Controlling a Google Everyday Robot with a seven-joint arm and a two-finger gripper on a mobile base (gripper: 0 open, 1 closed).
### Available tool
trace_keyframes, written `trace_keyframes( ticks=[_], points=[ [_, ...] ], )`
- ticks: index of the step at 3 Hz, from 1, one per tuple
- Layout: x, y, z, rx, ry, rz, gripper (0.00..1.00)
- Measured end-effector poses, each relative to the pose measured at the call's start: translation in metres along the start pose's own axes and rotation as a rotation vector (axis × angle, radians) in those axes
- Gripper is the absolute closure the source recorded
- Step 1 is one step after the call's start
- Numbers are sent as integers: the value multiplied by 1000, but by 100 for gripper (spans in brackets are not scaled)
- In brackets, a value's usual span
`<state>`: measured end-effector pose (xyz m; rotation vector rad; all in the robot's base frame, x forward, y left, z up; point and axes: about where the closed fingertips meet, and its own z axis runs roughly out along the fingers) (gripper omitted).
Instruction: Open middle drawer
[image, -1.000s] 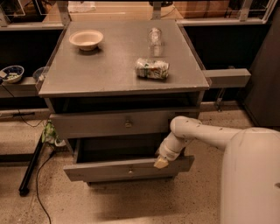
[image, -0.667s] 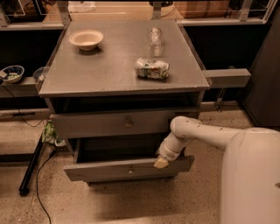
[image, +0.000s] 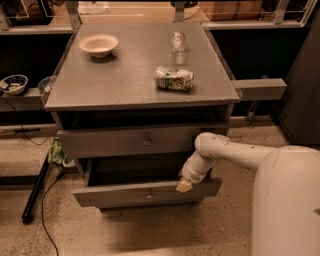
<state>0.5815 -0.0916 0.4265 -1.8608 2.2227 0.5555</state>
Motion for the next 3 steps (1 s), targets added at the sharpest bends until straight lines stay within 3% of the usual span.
trace_keyframes(
  ticks=[3],
  points=[
    [0,2,1,-7,-3,-3,100]
  ],
)
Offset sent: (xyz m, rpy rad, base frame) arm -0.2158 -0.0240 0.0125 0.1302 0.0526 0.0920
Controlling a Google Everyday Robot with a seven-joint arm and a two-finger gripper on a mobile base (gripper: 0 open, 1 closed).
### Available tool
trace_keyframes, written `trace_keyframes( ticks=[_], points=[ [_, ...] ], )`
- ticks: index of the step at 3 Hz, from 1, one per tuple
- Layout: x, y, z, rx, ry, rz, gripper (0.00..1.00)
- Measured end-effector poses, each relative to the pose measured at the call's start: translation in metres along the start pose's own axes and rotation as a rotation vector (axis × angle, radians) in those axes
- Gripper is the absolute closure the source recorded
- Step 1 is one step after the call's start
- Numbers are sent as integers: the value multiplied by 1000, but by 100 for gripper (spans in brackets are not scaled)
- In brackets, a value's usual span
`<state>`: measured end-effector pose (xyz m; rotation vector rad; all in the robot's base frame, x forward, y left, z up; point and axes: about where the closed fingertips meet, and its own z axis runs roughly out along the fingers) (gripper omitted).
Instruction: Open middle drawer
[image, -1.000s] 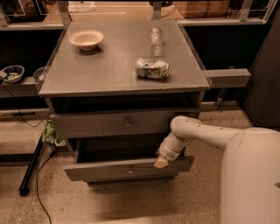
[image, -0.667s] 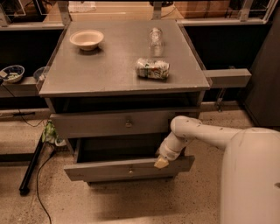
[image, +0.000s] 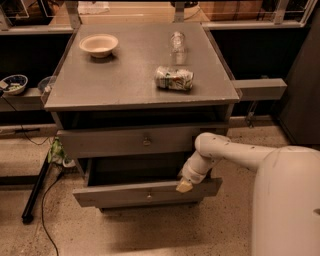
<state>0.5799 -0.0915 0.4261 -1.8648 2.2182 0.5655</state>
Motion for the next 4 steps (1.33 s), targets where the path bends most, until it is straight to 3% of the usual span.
trace_keyframes(
  ticks=[4],
  points=[
    [-5,1,-16,14,5,9,100]
  ],
)
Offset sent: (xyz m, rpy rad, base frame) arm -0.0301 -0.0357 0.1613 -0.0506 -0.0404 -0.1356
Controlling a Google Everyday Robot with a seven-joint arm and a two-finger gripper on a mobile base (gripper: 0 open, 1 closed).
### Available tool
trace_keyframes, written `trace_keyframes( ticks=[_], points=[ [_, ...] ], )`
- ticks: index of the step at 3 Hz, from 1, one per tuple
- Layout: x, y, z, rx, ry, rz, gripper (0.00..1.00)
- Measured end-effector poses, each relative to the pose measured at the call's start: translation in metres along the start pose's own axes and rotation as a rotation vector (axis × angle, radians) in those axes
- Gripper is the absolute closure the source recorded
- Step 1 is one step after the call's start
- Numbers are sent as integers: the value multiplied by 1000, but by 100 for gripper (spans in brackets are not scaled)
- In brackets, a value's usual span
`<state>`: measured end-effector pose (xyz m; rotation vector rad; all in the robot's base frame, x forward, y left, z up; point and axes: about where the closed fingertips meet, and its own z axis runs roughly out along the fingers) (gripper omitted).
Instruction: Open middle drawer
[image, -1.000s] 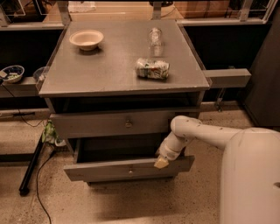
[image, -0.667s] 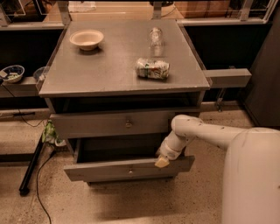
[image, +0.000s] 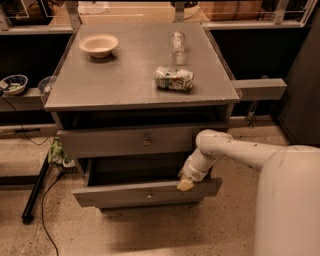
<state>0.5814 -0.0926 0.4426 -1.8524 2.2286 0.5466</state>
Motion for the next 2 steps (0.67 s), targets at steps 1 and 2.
trace_keyframes(
  ticks=[1,2],
  points=[
    [0,0,0,0,0,0,100],
    [1,-1,-1,-2,6,7,100]
  ],
)
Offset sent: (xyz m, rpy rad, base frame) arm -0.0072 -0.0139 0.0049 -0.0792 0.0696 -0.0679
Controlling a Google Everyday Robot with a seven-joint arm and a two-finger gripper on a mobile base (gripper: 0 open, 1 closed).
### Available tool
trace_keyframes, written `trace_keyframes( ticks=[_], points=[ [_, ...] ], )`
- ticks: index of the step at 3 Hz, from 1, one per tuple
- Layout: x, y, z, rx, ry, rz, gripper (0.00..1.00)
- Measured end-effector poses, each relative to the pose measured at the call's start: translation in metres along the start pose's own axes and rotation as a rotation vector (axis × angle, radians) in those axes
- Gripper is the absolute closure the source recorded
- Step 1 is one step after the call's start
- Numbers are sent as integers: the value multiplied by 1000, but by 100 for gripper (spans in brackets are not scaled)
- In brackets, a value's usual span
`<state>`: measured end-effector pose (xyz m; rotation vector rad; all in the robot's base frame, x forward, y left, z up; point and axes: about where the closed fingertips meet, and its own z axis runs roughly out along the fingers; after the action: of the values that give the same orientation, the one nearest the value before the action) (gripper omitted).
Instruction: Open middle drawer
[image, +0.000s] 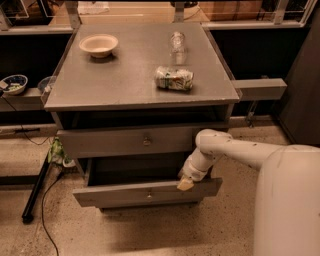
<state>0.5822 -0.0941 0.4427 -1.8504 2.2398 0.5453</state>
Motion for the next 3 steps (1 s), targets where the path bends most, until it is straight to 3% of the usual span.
trace_keyframes(
  ticks=[3],
  points=[
    [5,-2,-11,18,14,35,100]
  ],
)
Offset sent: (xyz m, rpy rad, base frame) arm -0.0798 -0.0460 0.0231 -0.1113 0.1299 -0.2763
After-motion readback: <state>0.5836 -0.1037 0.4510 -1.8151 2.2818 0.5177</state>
